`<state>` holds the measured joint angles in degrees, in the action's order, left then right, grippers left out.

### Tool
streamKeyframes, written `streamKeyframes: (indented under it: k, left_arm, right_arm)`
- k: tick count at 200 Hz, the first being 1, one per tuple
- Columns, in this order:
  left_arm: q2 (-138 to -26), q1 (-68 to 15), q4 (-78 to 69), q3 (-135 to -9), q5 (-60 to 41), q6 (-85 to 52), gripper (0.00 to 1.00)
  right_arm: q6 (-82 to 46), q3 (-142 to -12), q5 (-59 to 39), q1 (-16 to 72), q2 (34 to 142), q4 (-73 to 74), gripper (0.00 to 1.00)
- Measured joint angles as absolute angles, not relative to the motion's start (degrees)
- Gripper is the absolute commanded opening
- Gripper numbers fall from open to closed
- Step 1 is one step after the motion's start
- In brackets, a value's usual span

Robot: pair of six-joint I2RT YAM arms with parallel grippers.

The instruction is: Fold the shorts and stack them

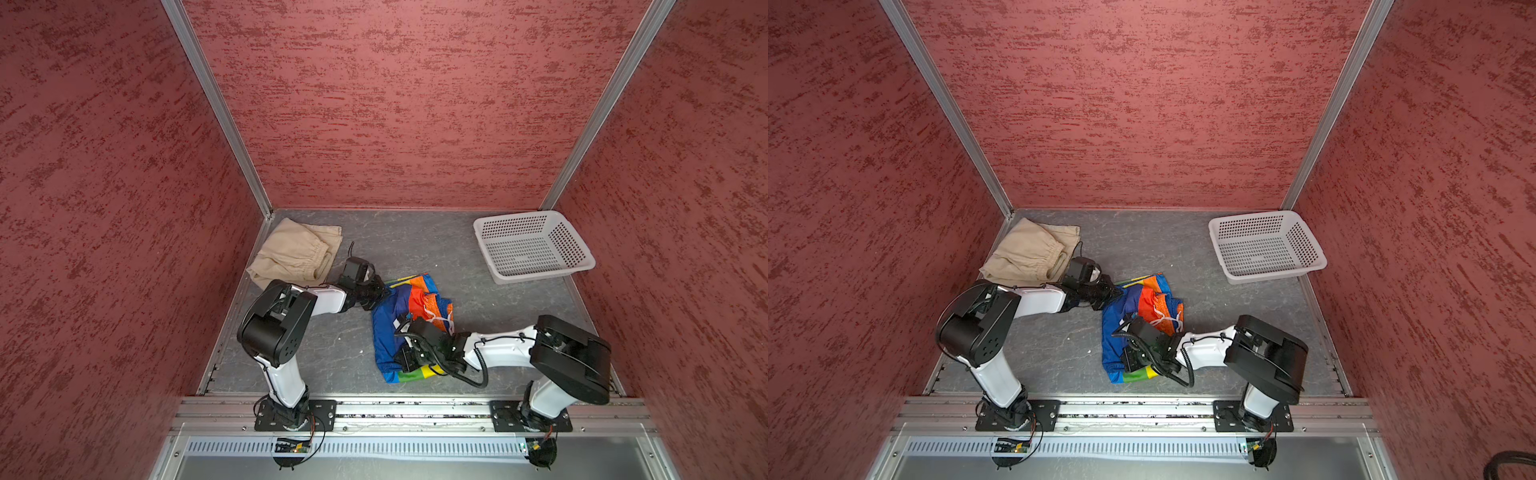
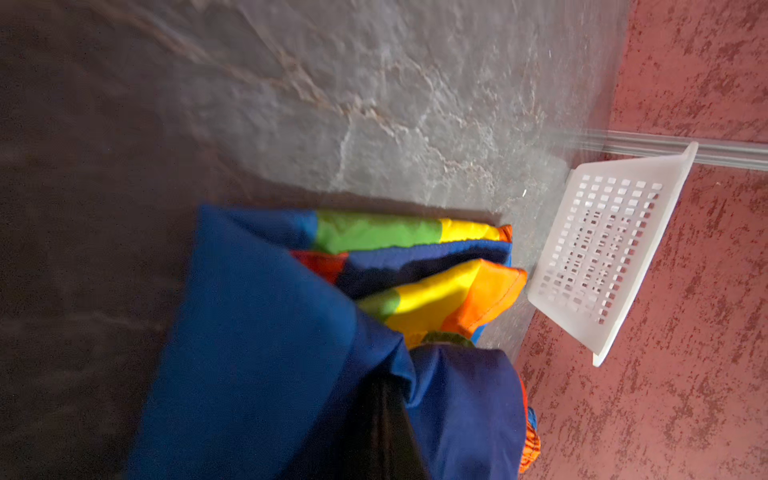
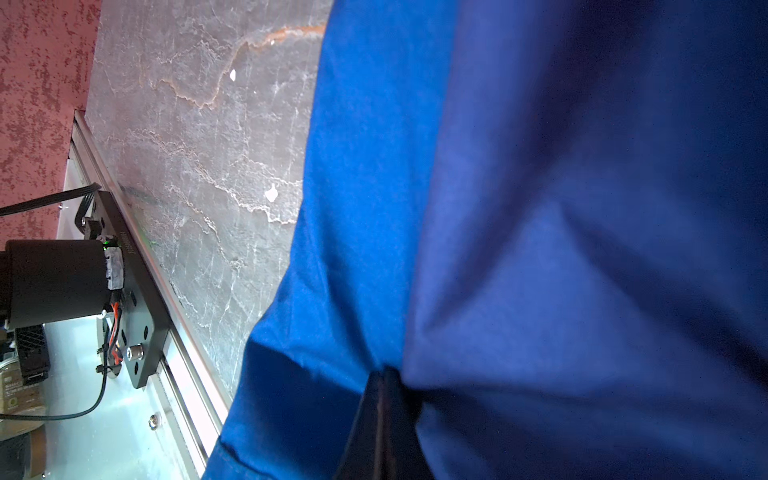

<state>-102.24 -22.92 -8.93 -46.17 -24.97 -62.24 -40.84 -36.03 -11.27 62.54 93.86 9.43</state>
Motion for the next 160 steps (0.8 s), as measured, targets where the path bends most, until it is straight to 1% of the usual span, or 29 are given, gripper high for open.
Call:
streamKeyframes:
  k: [39, 64, 76, 94, 107, 125, 141, 160]
  left_arm:
    - [-104.29, -19.16, -10.87, -45.63, -22.85, -61.45, 0.00]
    - [-104.36, -18.33, -11.35, -45.58, -21.28, -60.12, 0.00]
    - [-104.64, -18.26, -12.16, -45.54, -21.26, -59.92, 0.00]
    - [-104.90, -18.15, -12.95, -45.56, -21.28, -59.90, 0.00]
    - [-104.75, -18.17, -12.16, -45.98, -21.21, -59.72, 0.00]
    - [-103.28, -18.17, -7.88, -46.98, -20.23, -59.37, 0.02]
    - [-99.00, -18.65, -1.80, -48.14, -18.48, -58.59, 0.05]
    - [-91.00, -21.23, 5.96, -51.77, -14.48, -56.97, 0.07]
  right_arm:
    - [-41.85, -34.20, -9.91, 62.41, 91.64, 8.19, 0.05]
    - [-42.50, -33.01, -9.56, 61.76, 90.11, 7.42, 0.09]
    - [-42.85, -32.82, -9.76, 61.45, 89.56, 7.22, 0.13]
    - [-43.03, -32.86, -10.39, 60.90, 88.38, 5.96, 0.24]
    - [-42.70, -33.10, -10.76, 60.49, 86.80, 3.62, 0.30]
    - [-41.63, -34.17, -10.72, 59.37, 82.50, -2.63, 0.35]
    - [-40.21, -36.05, -10.15, 57.23, 77.01, -8.08, 0.39]
    - [-38.46, -39.35, -9.58, 52.23, 70.39, -12.19, 0.38]
